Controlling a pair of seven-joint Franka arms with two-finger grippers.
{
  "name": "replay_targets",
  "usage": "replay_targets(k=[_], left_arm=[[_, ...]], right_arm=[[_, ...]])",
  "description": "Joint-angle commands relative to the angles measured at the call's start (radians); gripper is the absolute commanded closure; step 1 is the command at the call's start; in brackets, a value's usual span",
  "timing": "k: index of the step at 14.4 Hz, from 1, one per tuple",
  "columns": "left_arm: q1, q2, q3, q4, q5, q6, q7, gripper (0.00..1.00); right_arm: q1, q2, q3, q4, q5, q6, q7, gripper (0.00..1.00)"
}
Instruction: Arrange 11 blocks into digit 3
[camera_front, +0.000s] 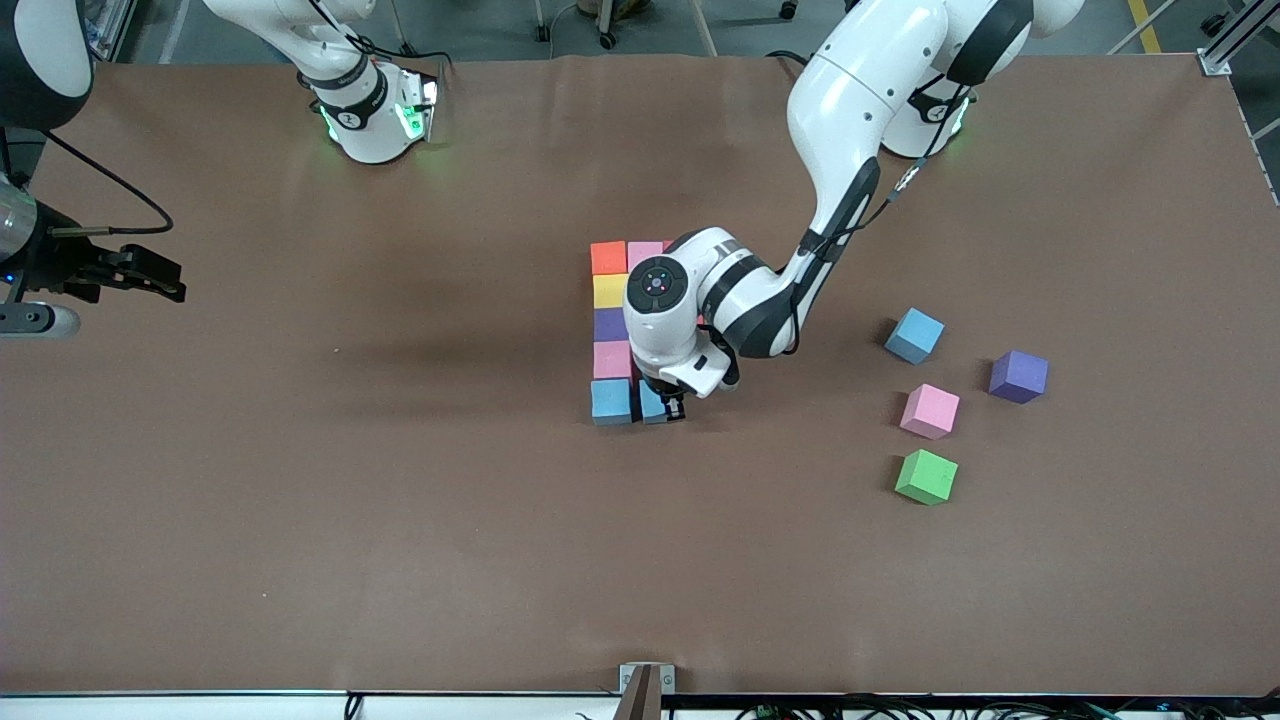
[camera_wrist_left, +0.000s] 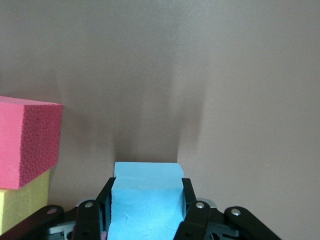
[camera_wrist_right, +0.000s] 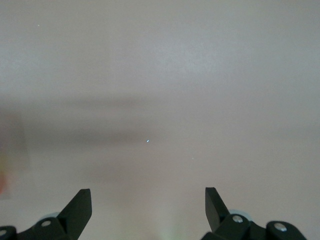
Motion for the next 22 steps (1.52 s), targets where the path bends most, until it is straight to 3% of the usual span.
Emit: replay_targets(k=[1, 8, 11, 22], left_arm=[[-0.017, 0.006, 0.012, 0.0, 0.031, 0.021, -0.015, 0.73], [-0.021, 0.012, 0.012, 0.0, 0.036, 0.029, -0.015, 0.73], [-0.02, 0.012, 0.011, 0.0, 0.037, 0.029, -0.007, 0.73], [-0.021, 0.014, 0.011, 0.001, 0.05, 0.029, 0.001, 0.73]], right_arm=[[-0.046, -0.008, 0.048, 0.011, -0.022, -0.013, -0.025, 0.0], [-0.004, -0.008, 0.037, 0.011, -0.014, -0.037, 0.056, 0.0], [0.038, -0.007, -0.011, 0.016, -0.022, -0.033, 0.041, 0.0], [0.038, -0.005, -0.009, 0.036, -0.023, -0.039, 0.019, 0.0]])
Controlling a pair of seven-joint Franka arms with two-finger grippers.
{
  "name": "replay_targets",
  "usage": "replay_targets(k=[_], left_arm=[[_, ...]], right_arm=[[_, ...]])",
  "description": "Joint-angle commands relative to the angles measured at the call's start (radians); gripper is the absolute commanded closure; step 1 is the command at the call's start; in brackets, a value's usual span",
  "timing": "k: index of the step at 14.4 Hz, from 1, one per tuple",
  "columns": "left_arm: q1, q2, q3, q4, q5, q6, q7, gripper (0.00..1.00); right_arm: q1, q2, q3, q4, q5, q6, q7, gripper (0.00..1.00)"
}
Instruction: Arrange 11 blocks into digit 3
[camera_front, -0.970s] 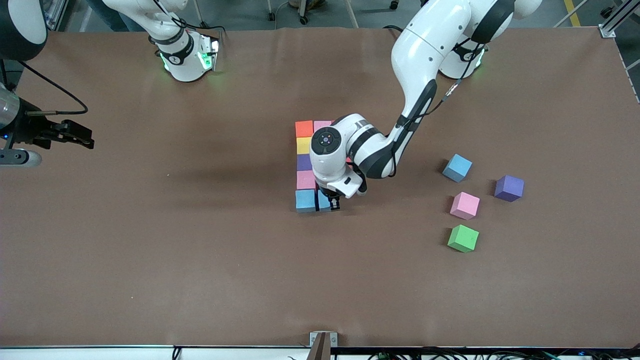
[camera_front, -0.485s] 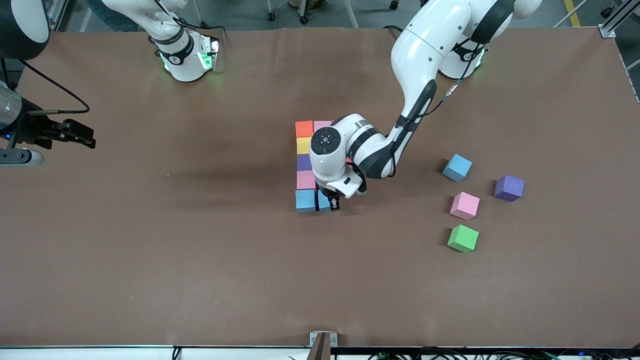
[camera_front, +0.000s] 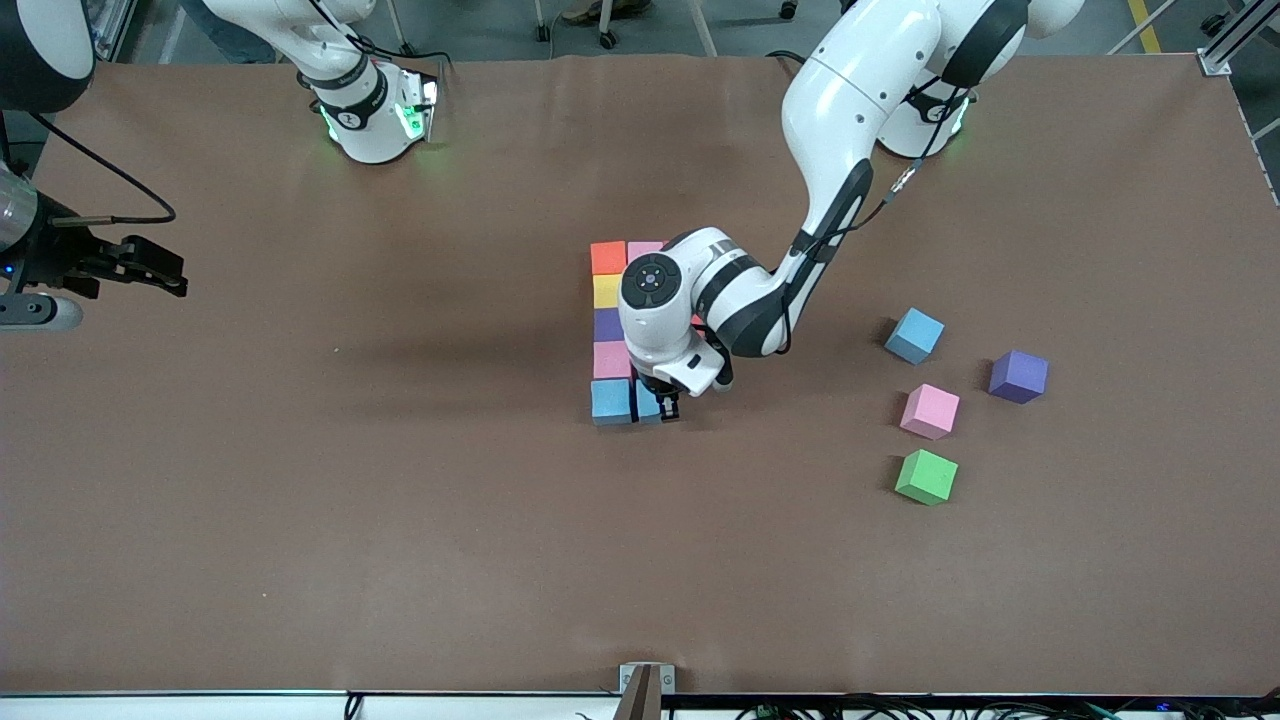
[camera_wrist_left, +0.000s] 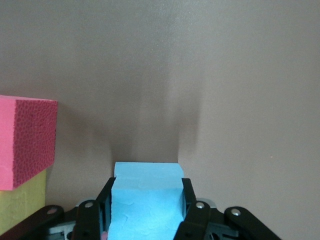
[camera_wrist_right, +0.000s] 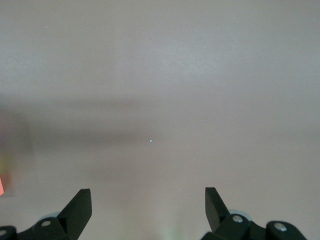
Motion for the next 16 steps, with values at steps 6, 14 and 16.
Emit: replay_targets(k=[6, 14, 16], left_arm=[[-0.011, 0.007, 0.01, 0.006, 0.033, 0.017, -0.003, 0.73], [-0.011, 0.008, 0.007, 0.006, 0.03, 0.031, -0.006, 0.73], [-0.011, 0.008, 0.007, 0.006, 0.03, 0.031, -0.006, 0.73]], right_arm=[[0.008, 0.018, -0.005, 0.162, -0.014, -0.115, -0.007, 0.0], [0.012, 0.012, 0.001, 0.185, -0.002, -0.17, 0.008, 0.0], [0.015, 0.009, 0.001, 0.185, -0.005, -0.201, 0.007, 0.0]])
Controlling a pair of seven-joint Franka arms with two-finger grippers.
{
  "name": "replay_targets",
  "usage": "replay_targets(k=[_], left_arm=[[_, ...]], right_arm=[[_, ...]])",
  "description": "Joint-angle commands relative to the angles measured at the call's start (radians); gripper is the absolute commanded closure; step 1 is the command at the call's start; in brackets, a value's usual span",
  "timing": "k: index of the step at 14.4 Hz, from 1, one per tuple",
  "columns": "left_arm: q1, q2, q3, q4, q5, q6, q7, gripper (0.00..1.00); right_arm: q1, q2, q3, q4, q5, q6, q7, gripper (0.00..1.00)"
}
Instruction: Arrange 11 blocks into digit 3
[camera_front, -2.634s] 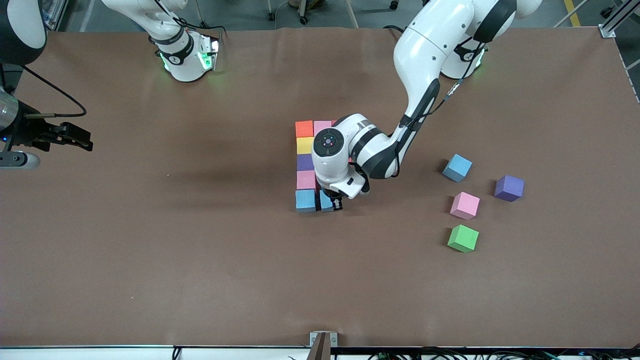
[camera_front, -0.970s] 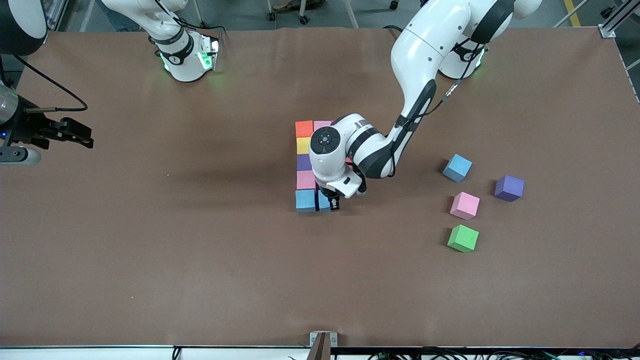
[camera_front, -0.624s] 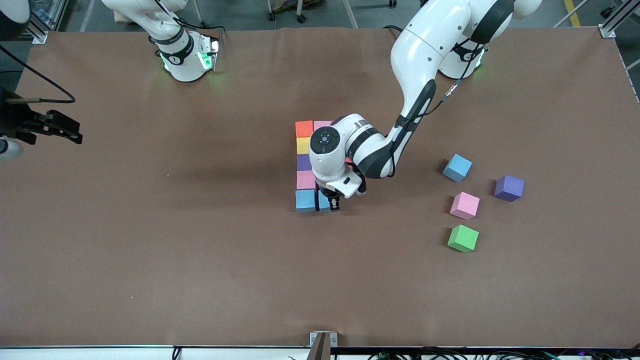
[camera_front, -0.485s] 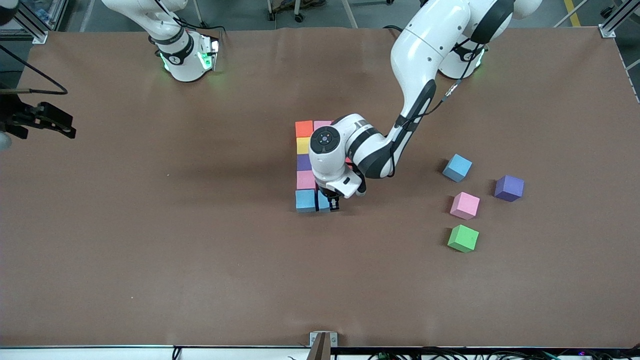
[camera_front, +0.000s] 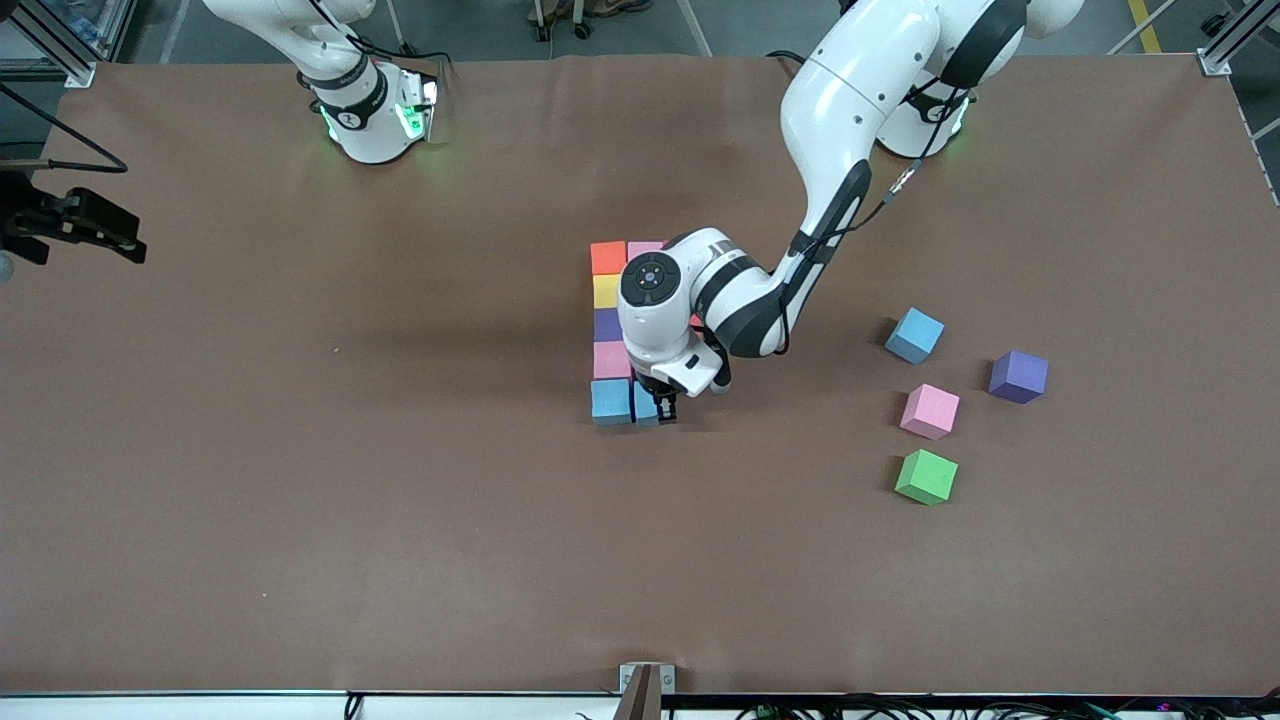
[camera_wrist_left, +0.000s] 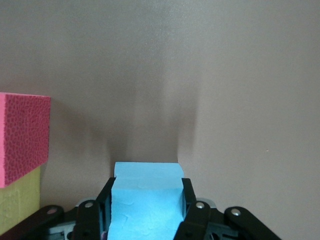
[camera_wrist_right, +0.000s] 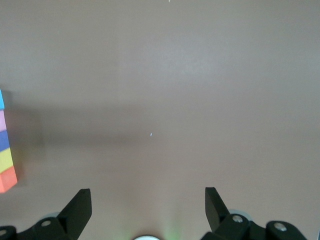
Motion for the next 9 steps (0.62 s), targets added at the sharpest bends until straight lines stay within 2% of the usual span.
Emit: replay_targets(k=[1, 3, 5, 9], left_arm=[[-0.01, 0.005, 0.007, 0.006, 0.02, 0.007, -0.008, 0.73], [-0.01, 0.007, 0.007, 0.006, 0.02, 0.007, -0.008, 0.71], [-0.01, 0.007, 0.007, 0.006, 0.019, 0.007, -0.008, 0.69], [-0.01, 0.007, 0.006, 0.006, 0.019, 0.007, -0.005, 0.66]], right_arm=[[0.008, 0.002, -0.001, 0.018, -0.001, -0.033, 0.008, 0.0], [0.009, -0.002, 0.002, 0.019, 0.002, -0.031, 0.008, 0.0], [0.011, -0.024, 0.001, 0.018, 0.051, -0.066, 0.01, 0.0], [0.002, -0.04, -0.007, 0.01, 0.053, -0.079, 0.003, 0.0]])
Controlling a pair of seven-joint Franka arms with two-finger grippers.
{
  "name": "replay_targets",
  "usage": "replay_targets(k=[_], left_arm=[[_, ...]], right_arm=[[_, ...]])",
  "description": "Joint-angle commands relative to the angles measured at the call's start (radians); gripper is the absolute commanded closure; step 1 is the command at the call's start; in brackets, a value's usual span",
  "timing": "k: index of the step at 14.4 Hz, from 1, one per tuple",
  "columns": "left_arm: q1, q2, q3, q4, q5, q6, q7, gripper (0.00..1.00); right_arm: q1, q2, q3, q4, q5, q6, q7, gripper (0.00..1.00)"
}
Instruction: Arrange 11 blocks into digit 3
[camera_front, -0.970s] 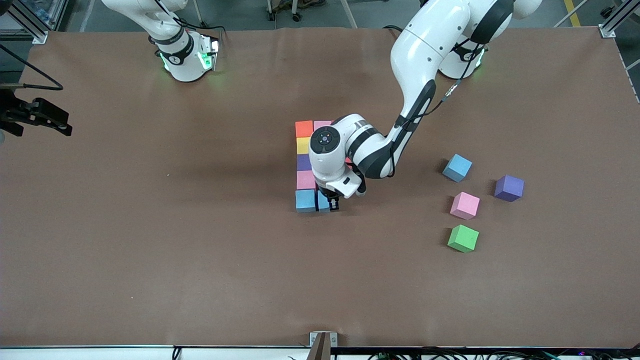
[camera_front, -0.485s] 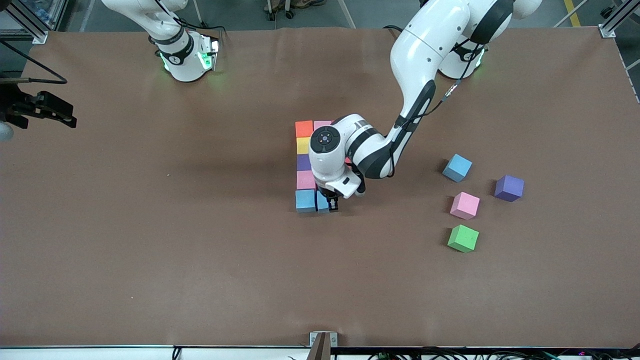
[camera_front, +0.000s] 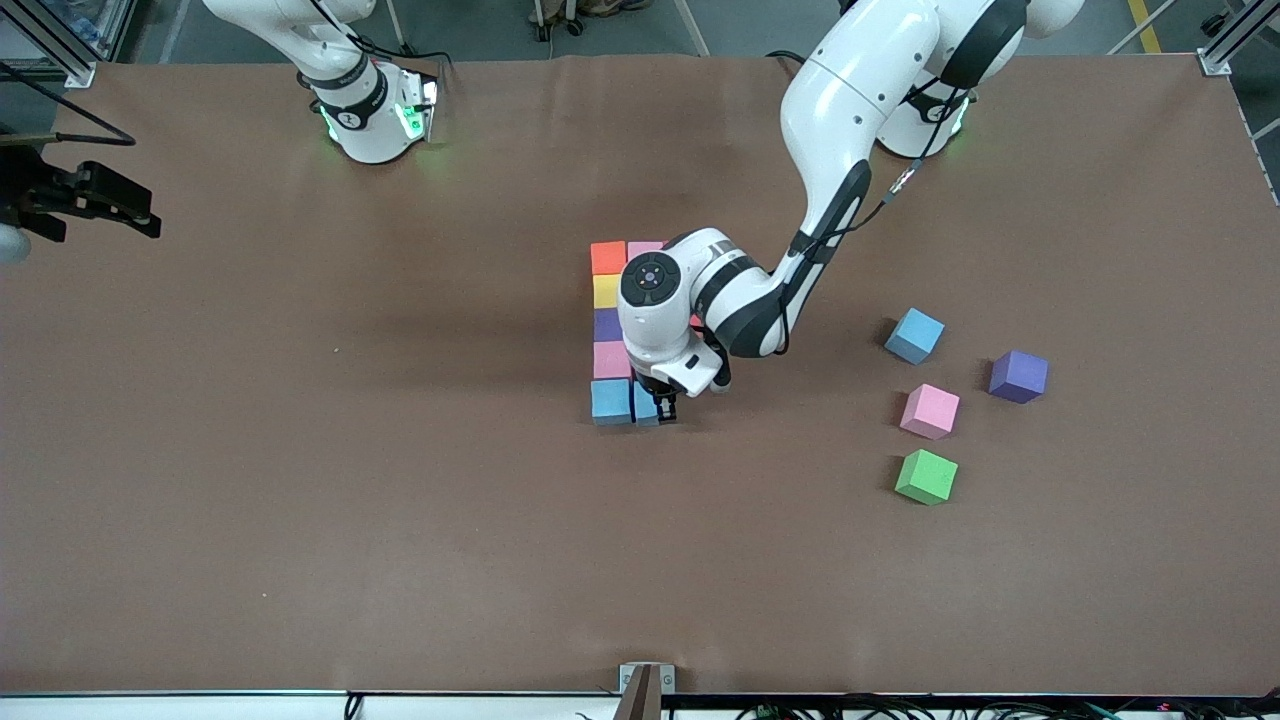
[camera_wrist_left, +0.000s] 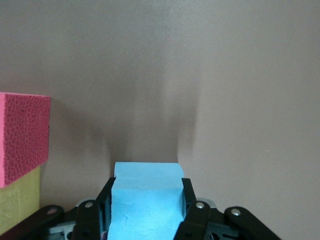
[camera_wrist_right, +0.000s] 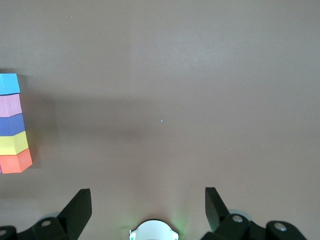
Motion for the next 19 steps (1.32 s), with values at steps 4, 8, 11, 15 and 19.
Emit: replay_targets(k=[4, 8, 11, 15, 19], left_arm=[[-0.01, 0.005, 0.004, 0.006, 0.02, 0.007, -0.003, 0.63], [-0.01, 0.005, 0.004, 0.006, 0.022, 0.007, -0.003, 0.29], [-0.01, 0.002, 0.004, 0.006, 0.022, 0.007, 0.026, 0.0], [-0.008, -0.006, 0.003, 0.006, 0.023, 0.005, 0.047, 0.0], [-0.005, -0.029, 0.003, 0.006, 0.026, -0.016, 0.064, 0.0]], right_arm=[[-0.015, -0.021, -0.011, -0.043, 0.014, 0.005, 0.003, 0.0], [-0.019, -0.035, -0.011, -0.098, 0.013, 0.038, -0.003, 0.0], [-0.025, -0.1, -0.011, -0.192, 0.013, 0.1, -0.005, 0.0], [-0.024, -0.122, -0.009, -0.22, 0.013, 0.123, -0.003, 0.0], [-0.024, -0.125, -0.009, -0.22, 0.013, 0.127, -0.002, 0.0]])
